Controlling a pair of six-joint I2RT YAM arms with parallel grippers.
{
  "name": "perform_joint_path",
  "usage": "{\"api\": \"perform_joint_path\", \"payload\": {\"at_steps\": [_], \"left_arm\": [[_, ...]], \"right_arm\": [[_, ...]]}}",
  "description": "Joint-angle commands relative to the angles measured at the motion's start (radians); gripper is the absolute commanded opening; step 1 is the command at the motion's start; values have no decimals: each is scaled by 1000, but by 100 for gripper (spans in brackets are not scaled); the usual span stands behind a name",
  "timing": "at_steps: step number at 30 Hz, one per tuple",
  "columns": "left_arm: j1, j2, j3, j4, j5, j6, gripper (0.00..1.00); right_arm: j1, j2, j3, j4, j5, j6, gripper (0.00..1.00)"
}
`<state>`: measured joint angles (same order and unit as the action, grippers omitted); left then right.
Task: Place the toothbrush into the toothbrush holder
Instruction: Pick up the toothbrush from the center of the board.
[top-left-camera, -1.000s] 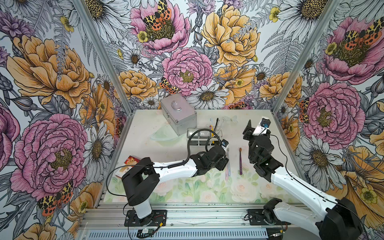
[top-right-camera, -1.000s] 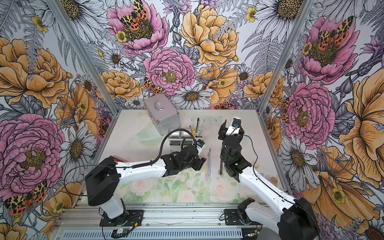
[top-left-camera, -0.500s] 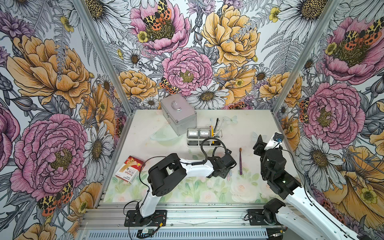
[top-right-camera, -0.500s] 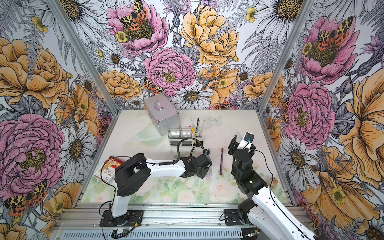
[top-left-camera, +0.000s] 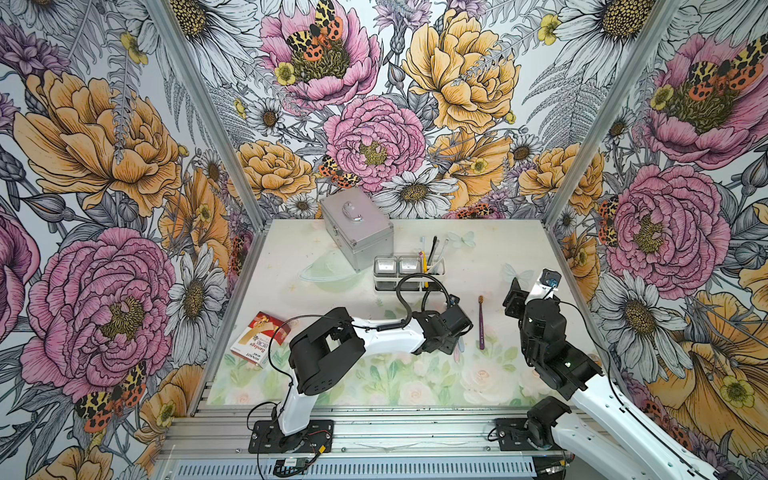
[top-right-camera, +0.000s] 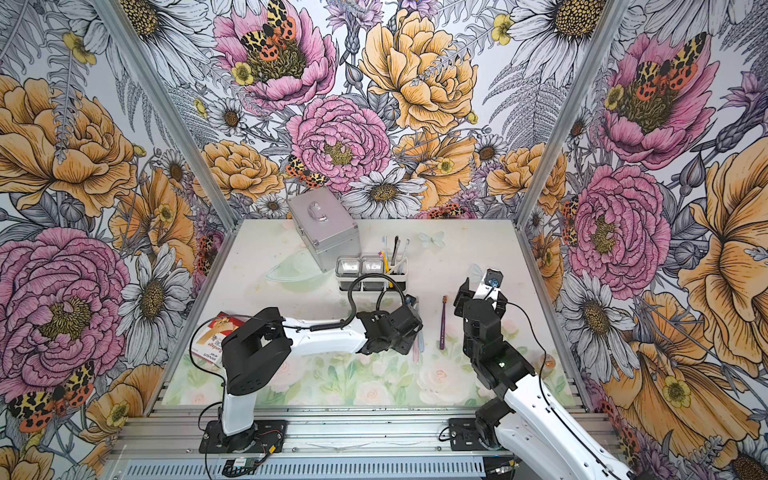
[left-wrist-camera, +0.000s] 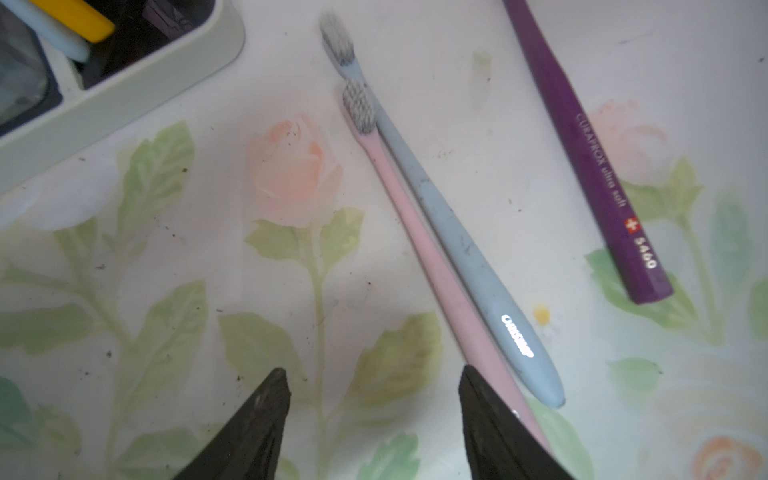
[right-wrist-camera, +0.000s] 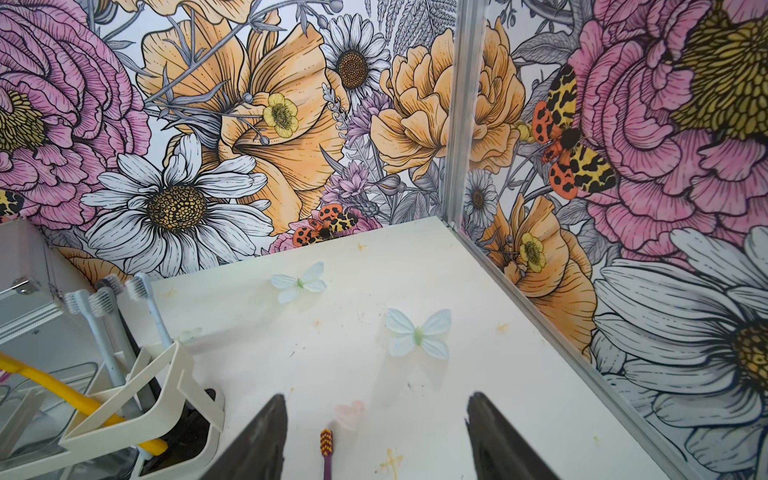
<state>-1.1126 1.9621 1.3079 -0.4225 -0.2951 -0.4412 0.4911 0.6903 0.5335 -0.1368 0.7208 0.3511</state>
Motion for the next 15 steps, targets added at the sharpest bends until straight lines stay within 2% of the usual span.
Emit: {"api": "perform_joint_path", "payload": {"at_steps": [1,15], "left_arm": [[-15,-46,2,-1,20,-22,66],[-49,38,64,-1,43,-11,66]], "right_arm": [[-6,3,-3,-19,-22,19,70],[-6,19,-2,-46,-77,46,70]]}}
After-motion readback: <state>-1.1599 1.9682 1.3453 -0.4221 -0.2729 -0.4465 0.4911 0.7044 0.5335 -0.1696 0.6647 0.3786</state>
